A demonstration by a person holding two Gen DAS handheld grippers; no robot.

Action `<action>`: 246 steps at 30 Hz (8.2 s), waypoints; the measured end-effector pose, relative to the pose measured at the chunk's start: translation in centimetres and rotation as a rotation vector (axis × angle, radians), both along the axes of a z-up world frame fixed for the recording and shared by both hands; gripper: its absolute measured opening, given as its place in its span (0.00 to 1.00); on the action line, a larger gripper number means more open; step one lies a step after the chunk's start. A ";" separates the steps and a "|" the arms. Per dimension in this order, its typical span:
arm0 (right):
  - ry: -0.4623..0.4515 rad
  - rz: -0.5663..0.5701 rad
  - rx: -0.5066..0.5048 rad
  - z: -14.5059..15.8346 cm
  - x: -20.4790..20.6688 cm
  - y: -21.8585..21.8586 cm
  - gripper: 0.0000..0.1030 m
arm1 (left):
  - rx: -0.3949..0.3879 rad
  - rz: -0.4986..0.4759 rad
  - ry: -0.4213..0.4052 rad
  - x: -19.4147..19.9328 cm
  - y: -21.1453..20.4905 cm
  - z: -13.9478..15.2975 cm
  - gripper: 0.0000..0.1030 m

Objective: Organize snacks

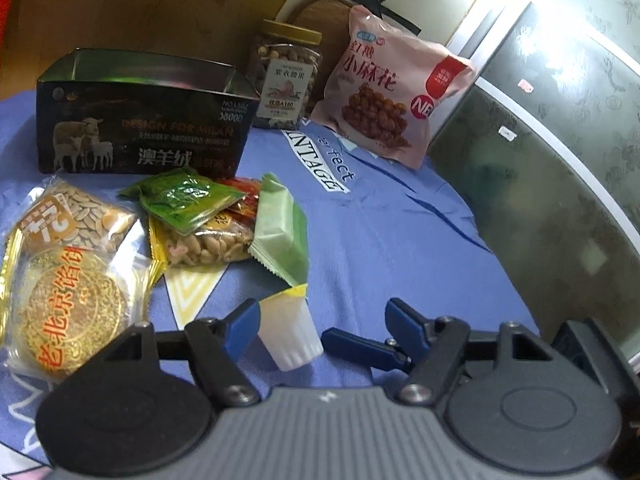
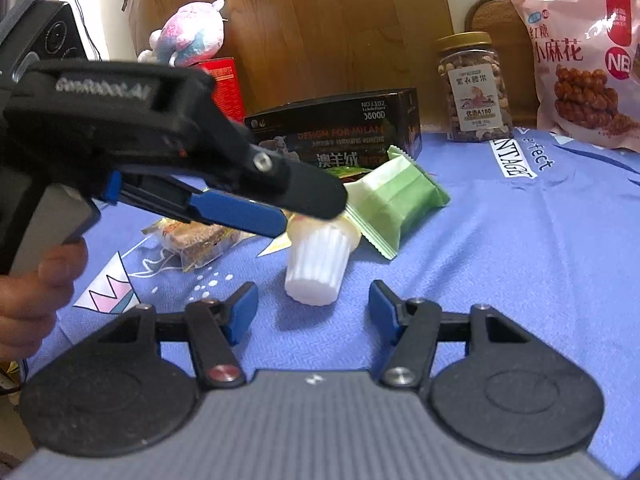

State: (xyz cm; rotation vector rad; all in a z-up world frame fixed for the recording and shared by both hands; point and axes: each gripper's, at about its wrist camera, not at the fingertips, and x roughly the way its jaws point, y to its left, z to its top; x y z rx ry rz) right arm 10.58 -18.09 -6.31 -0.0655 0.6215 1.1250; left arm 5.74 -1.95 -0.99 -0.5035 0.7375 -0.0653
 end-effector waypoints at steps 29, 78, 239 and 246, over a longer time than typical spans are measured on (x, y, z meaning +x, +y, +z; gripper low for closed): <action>0.021 -0.020 0.043 -0.1 -0.3 -0.7 0.29 | -0.033 0.066 0.041 -0.8 1.2 -0.6 0.55; 0.052 -0.030 0.025 -0.2 -0.2 -0.6 0.29 | 0.074 0.060 0.068 1.8 0.6 -2.4 0.49; 0.100 -0.233 0.133 3.7 5.9 1.3 0.46 | 0.024 0.146 -0.123 5.8 10.9 5.1 0.45; 0.136 -0.227 0.084 2.5 4.4 -1.6 0.60 | 0.033 0.074 -0.070 3.5 7.3 4.2 0.60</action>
